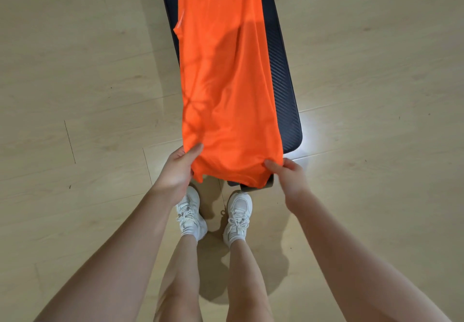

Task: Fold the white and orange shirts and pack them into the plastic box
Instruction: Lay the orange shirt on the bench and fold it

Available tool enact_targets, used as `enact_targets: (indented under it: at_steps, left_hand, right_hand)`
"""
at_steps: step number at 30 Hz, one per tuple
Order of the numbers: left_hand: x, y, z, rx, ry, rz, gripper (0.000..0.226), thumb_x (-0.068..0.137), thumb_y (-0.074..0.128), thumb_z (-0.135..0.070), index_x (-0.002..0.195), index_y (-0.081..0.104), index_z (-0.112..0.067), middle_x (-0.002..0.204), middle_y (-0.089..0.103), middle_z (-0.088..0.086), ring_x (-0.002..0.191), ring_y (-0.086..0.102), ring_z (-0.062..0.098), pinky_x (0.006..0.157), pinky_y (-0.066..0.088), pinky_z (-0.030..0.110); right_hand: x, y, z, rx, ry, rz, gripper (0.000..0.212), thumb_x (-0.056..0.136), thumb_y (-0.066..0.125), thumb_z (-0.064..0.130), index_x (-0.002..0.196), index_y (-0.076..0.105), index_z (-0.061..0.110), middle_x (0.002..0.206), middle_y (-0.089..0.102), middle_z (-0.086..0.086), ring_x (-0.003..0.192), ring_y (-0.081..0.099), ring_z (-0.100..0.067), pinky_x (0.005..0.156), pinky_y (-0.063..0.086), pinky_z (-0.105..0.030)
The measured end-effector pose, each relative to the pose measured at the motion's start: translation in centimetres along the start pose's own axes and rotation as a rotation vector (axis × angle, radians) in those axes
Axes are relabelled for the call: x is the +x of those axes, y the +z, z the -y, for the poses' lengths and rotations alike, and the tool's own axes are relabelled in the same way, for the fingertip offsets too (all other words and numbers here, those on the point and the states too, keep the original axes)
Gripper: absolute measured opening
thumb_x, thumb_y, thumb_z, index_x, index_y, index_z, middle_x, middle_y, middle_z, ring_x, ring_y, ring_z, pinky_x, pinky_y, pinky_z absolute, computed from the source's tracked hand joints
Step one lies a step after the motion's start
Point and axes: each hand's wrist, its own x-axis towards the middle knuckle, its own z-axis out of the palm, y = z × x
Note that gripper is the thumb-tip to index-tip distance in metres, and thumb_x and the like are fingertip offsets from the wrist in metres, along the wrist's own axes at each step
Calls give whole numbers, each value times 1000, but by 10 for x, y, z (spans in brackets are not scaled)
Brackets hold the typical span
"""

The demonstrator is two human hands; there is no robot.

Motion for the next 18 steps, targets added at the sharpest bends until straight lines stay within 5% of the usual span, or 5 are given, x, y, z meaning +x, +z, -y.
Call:
enact_targets:
  at_steps: [3,5,9,13,18]
  left_hand:
    - [-2,-9,9,-11,-33,177,25,90,55,-26,112,62,-16,102,69,5,84,65,18,72,53,29]
    - [-2,-8,20,35,-78,226,27,92,50,-18,118,58,-13,98,72,-1,83,68,11,71,55,24]
    - [8,-11,36,5,-116,158,19,88,55,-15,105,64,-14,91,75,-2,85,69,13,75,56,25]
    - [6,-16,51,26,-197,182,43,72,72,-14,113,62,-6,110,69,8,104,63,23,97,47,37]
    - [-20,1,66,113,-271,180,39,88,57,-8,126,52,-4,115,64,6,100,62,14,88,50,24]
  right_hand:
    - [7,-22,-9,125,-6,25,10,84,65,18,79,56,16,83,60,-8,79,55,-20,88,46,-31]
    - [13,-28,-18,73,39,68,11,85,65,20,90,57,16,88,63,-8,80,57,-19,92,45,-36]
    - [24,-22,-23,-122,56,190,30,79,71,22,106,63,10,96,69,-3,84,64,-14,76,50,-23]
    - [28,-19,-34,-193,32,147,23,77,73,12,98,64,10,79,65,2,69,60,-8,54,47,-9]
    - [16,-33,-53,-54,64,132,30,79,69,6,108,64,0,96,70,-9,80,66,-15,67,55,-14]
